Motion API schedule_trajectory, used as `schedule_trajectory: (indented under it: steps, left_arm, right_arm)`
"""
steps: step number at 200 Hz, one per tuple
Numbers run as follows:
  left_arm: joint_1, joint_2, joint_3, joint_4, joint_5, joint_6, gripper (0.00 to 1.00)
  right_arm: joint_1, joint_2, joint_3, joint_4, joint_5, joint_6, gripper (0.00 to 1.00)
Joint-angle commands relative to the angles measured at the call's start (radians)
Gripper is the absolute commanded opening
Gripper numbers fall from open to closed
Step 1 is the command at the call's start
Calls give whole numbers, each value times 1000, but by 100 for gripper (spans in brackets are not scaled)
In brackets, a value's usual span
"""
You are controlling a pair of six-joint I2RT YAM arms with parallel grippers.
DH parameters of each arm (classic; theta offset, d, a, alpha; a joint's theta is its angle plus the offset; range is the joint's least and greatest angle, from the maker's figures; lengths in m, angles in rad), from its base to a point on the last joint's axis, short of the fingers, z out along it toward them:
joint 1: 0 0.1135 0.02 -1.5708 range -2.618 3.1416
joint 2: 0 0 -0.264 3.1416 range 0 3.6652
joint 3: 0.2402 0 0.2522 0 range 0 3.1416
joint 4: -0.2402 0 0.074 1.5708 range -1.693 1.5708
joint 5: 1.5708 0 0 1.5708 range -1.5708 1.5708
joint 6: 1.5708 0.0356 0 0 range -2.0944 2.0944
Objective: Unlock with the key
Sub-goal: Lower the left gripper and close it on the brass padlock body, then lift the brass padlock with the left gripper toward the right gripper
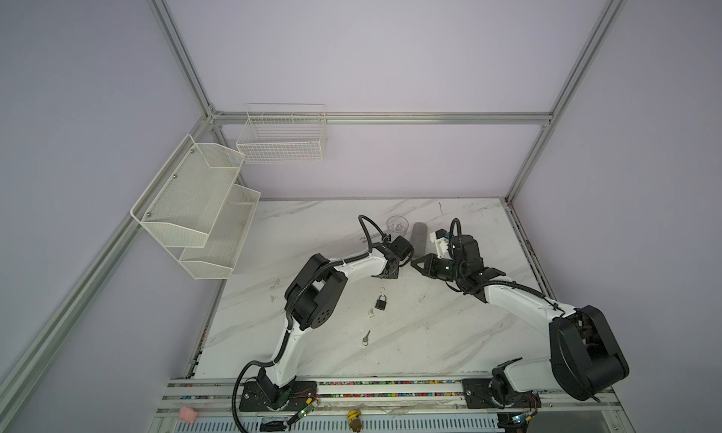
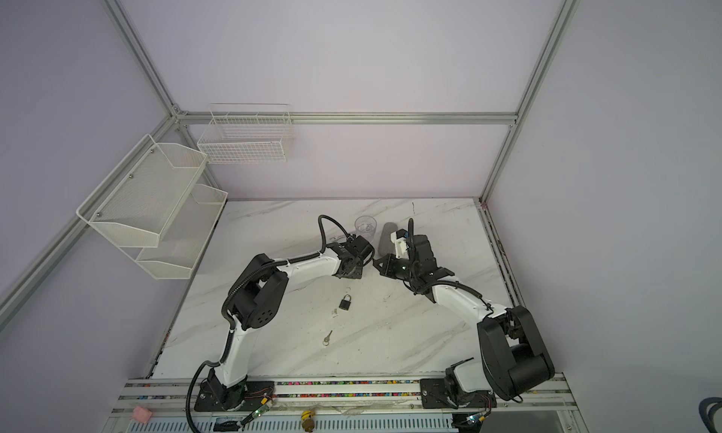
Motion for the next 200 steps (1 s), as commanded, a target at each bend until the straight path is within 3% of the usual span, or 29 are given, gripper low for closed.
schedule_trajectory:
  steps: [1, 114, 167, 200]
  left_arm:
    - [18, 32, -2, -100, 22, -11, 21]
    - [18, -157, -109, -38, 7, -36, 0]
    - [31, -332, -241, 43, 10, -95, 0]
    - [46, -461, -321, 87, 21, -144, 0]
  right_arm:
    - [-7, -6, 1, 26, -10, -10, 0]
    - [-6, -17, 21, -40, 32, -38, 0]
    - [10, -64, 76, -122, 82, -41, 0]
    - [72, -52, 111, -152, 125, -38, 0]
